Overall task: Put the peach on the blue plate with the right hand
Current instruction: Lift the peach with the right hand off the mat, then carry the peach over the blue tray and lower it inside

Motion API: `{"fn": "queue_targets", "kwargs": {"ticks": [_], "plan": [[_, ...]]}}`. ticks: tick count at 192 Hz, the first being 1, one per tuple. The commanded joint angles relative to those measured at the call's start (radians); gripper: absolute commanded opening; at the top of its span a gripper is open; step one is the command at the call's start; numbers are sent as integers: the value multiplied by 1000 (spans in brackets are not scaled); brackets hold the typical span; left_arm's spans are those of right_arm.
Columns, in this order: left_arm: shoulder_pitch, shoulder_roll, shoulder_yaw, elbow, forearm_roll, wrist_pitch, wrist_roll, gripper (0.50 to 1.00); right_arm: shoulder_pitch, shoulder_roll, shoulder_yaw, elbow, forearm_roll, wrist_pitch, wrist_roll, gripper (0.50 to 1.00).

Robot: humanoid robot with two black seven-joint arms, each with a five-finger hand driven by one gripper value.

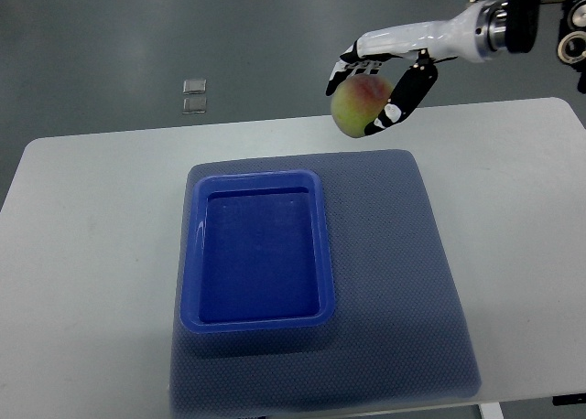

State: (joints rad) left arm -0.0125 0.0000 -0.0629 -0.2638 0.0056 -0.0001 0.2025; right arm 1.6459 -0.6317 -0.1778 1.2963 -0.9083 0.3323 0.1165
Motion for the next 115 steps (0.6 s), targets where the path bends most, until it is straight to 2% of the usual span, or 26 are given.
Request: {"fn": "queue_targets", "kwargs": {"ticks": [1, 12, 22, 23, 25, 67, 76, 77, 87, 115], "plan": [[0, 0, -2, 0, 1, 0, 0, 1000, -11, 162, -43, -97, 0, -42, 3, 500], [0, 0, -2, -2, 1, 0, 0, 1000, -18, 243, -51, -149, 2, -56, 5, 500], [0, 0, -2, -2, 1, 0, 0, 1000, -18, 244, -51, -149, 2, -56, 5, 500], [0, 0, 0, -2, 1, 2, 0, 1000, -40, 323, -52, -199, 17, -65, 6, 500], [0, 0, 0, -2, 1, 0, 0, 1000, -46, 343, -52, -210, 23, -65, 6, 500], [0, 0, -2, 2, -1, 0, 0, 1000, -169, 609, -52, -403, 37, -69, 6, 500], [0, 0, -2, 2, -1, 0, 0, 1000, -169, 609, -52, -403, 37, -69, 6, 500], [2, 0, -2, 3, -1, 0, 0, 1000, -201, 632, -52, -440, 32, -72, 6, 500], [0, 0, 0, 5, -1, 0, 0, 1000, -238, 632, -52, -472, 23, -78, 6, 500], [2, 0, 0, 6, -1, 0, 2, 1000, -302, 632, -52, -515, -20, -79, 6, 500]]}}
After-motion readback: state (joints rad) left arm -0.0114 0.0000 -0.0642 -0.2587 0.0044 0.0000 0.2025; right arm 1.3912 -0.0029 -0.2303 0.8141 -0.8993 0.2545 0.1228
